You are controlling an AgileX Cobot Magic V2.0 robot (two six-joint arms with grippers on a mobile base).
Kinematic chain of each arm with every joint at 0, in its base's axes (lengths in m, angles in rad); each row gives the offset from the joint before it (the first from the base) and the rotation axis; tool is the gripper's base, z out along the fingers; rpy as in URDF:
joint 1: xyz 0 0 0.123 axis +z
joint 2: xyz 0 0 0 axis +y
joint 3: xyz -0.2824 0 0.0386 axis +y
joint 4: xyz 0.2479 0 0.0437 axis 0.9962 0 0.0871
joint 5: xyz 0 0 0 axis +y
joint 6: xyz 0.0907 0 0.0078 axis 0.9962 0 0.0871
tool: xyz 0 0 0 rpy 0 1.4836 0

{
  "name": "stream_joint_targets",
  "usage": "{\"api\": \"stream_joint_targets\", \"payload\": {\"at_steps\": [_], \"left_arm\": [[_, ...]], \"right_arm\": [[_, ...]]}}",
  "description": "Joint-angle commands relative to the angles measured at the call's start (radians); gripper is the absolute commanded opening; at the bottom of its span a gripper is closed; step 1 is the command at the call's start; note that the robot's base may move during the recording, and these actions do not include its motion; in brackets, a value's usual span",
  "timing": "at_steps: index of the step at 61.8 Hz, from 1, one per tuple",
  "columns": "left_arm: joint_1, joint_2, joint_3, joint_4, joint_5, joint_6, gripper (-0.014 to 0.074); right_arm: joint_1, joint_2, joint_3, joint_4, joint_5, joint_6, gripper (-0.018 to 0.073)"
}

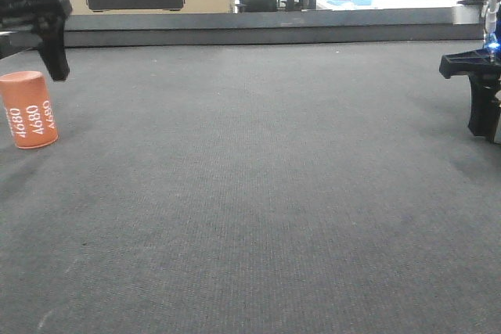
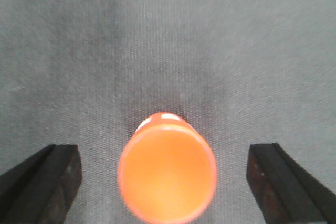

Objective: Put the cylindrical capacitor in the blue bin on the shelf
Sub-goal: 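Lift both held cylinders up off the table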

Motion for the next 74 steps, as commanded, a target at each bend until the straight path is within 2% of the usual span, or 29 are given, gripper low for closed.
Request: {"api": "stream_joint_targets", "payload": {"at_steps": [1,10,17,26,34,48,56,65,74], "left_arm": [[-0.004,0.014,-0.007,0.010,-0.012,-0.008,0.0536],[-0.004,0.036,-0.007,0.014,-0.008,-0.008,0.0498],[-0.004,0.045,-0.007,0.012,-0.007,-0.008,0.0433],[-0.004,0.045,-0.007,0.010,0.004,-0.008,0.0200],[-0.004,0.045,-0.007,0.010,0.038,-0.008,-0.0104],[-0.004,0.018,-0.007,0.014,0.062,0.003,-0.0111],[-0.004,-0.048,-0.007,0.014,0.038,0.059,-0.0111],[-0.004,-0.138,0.045,0.014,-0.094,0.087,-0.0111],[-0.004,-0.243,0.180,0.006,-0.256,0.087,-0.0111]], "right_arm": [[-0.004,-0.003,-0.008,0.006,-0.006,-0.004,-0.0162],[-0.004,-0.003,-0.008,0.007,-0.012,-0.004,-0.0162],[-0.004,-0.003,-0.008,0.009,-0.012,-0.004,-0.0162],[-0.004,-0.003,-0.008,0.009,-0.012,-0.004,-0.0162],[-0.004,-0.006,-0.008,0.013,-0.012,-0.004,-0.0162],[-0.002,-0.078,-0.008,0.015,-0.037,-0.004,-0.0162],[-0.002,-0.160,0.008,0.015,-0.096,-0.004,-0.0162],[-0.002,-0.257,0.113,0.015,-0.234,-0.004,-0.0162],[0.000,-0.359,0.263,0.015,-0.381,-0.004,-0.0162]]}}
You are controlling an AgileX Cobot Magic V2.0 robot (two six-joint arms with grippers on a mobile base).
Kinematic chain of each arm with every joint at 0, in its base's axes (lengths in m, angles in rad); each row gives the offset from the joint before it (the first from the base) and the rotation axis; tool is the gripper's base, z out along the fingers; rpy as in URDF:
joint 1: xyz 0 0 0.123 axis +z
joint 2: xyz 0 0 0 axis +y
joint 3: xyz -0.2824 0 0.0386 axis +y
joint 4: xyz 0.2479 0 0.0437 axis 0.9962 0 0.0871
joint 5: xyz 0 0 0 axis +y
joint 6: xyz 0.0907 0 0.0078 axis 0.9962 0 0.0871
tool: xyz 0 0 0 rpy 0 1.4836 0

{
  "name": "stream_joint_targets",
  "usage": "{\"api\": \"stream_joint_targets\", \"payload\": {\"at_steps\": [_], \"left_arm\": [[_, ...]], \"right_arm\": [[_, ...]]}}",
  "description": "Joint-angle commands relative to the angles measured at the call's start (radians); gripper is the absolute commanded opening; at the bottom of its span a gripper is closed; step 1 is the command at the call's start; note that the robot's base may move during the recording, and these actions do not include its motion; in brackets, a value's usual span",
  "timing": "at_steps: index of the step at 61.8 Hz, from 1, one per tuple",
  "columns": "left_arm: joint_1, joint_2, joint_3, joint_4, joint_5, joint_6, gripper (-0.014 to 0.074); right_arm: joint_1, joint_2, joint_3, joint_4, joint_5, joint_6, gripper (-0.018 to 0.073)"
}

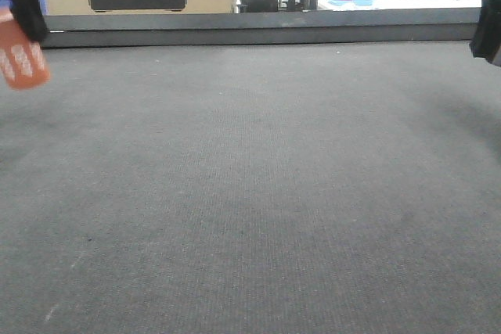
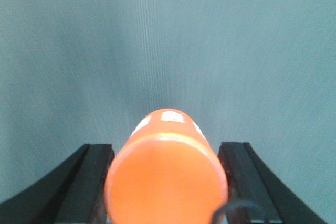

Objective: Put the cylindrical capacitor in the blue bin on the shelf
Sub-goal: 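Lift both held cylinders up off the table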

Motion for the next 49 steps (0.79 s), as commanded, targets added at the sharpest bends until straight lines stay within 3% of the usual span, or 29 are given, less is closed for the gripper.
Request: {"api": "stream_joint_targets", "payload": {"at_steps": [1,11,20,33,49], "left_arm": [[-0.004,-0.076,0.093,-0.006,-0.121,0.007,-0.0111],[-0.004,-0.243,0.339,-0.032,-0.397,0.007,-0.0111],[-0.004,-0.396,0.522,-0.057,-0.565,0.007,-0.0111],[-0.002,-0.640,0.646,-0.057,-0.594,0.005,-0.0111],[-0.002,-0.944,0.698,-0.057,-0.590,-0.004,-0.0111]], "right_arm": [[0.000,-0.075,0.088,0.001,-0.117,-0.004,-0.0162],[0.006,-0.239,0.292,-0.008,-0.353,-0.004,-0.0162],[0.038,-0.360,0.418,-0.032,-0.490,-0.004,-0.0162],[0.091,-0.517,0.487,-0.032,-0.495,-0.004,-0.0162],[0.096,-0.722,0.487,-0.032,-0.461,-0.004,-0.0162]]}}
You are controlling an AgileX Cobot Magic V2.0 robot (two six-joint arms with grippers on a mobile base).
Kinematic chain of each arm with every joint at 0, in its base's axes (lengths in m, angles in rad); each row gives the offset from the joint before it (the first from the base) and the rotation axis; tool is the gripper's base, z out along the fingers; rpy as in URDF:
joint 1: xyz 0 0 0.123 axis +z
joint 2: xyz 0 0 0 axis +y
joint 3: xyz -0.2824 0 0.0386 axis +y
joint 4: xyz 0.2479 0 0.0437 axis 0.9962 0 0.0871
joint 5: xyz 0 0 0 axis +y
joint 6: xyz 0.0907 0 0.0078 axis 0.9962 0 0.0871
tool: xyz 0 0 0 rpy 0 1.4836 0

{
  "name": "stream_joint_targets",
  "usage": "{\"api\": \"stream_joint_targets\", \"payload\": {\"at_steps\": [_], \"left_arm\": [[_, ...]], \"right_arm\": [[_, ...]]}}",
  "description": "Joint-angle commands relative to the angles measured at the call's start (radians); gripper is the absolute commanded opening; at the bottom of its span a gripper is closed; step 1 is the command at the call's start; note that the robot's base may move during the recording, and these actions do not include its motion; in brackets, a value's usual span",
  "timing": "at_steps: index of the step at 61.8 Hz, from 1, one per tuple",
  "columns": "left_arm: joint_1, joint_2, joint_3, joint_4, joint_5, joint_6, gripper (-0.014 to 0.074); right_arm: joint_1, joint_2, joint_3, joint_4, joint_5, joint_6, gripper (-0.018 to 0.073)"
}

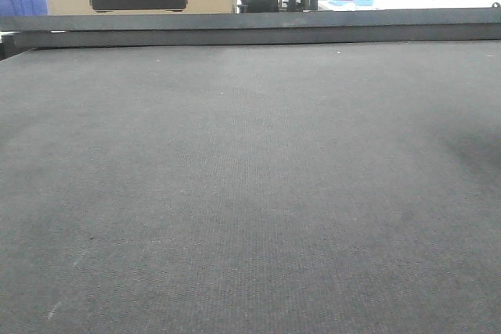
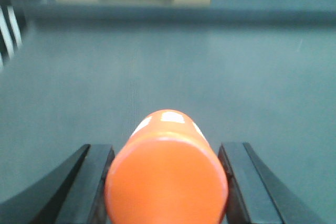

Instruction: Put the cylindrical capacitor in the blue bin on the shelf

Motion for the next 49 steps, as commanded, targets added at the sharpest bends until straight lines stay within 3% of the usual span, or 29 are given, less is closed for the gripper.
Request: {"api": "stream_joint_targets", "payload": {"at_steps": [1,23,49], "left_arm": [[-0.002,-0.103,0.012,-0.006,-0.020,-0.005,-0.0111],[-0.002,-0.345,0.016,0.000,-0.013,-0.005,-0.0111],[-0.002,-0.400,0.016,0.000,-0.013,-0.005,-0.0111]], "right_arm": [[0.000,-0.080,0.000,-0.008,0.000,-0.004,-0.0162],[0.000,-0.319,0.000,-0.008,0.077,-0.004,-0.0162],[0.000,-0.510,0.000,-0.008,0.068,-0.004,-0.0162]]}}
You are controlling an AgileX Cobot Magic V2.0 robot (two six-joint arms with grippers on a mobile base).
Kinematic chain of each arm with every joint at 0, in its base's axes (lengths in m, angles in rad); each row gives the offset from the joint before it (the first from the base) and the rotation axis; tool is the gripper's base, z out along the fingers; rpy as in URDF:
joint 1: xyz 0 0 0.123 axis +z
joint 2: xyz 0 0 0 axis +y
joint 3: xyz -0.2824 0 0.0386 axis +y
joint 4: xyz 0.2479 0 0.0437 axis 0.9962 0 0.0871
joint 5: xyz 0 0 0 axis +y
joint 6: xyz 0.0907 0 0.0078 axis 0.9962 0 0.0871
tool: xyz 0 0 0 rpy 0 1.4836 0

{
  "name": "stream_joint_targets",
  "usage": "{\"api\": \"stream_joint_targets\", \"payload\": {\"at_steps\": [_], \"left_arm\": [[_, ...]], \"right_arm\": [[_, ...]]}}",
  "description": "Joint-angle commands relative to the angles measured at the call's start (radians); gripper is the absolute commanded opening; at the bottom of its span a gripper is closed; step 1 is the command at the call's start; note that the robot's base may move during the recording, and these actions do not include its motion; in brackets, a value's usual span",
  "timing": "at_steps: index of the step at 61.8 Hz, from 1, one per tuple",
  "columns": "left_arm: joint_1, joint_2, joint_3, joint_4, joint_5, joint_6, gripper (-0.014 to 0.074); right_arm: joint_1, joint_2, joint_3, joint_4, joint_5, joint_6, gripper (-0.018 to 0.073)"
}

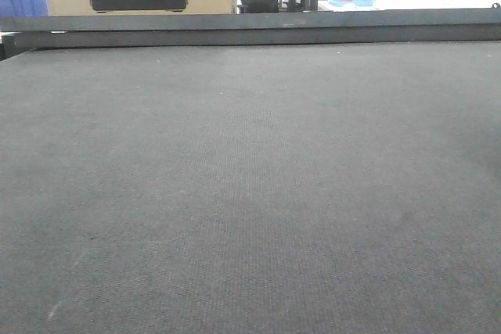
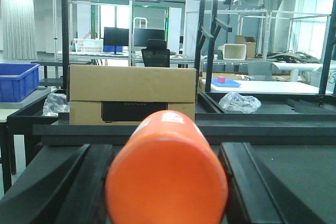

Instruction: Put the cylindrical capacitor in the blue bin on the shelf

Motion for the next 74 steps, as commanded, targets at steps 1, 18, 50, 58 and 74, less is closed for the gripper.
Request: {"api": "stream_joint_targets", "payload": {"at_steps": [1,18,50,58,74], "left_arm": [[-0.002,-0.006,0.002,0.000,-0.022,-0.005,-0.0111],[-0.002,-0.006,0.002,0.000,-0.022,-0.005,-0.0111],[-0.002,-0.006,0.002,0.000,-0.022,-0.005,-0.0111],[-0.002,-0.006,0.002,0.000,-0.022,-0.005,-0.0111],[-0.002,-0.006,0.002,0.000,-0.022,-0.005,-0.0111]], "right_arm": [[0.000,-0.037,0.000,-0.008,-0.032,-0.004,-0.0162],[0.000,-0.074,0.000,-0.008,-0.032,-0.004,-0.0162],[0.000,-0.074,0.000,-0.008,-0.032,-0.004,-0.0162],[0.000,-0.074,0.000,-0.008,-0.032,-0.004,-0.0162],[0.000,-0.074,0.000,-0.008,-0.032,-0.004,-0.0162]]}}
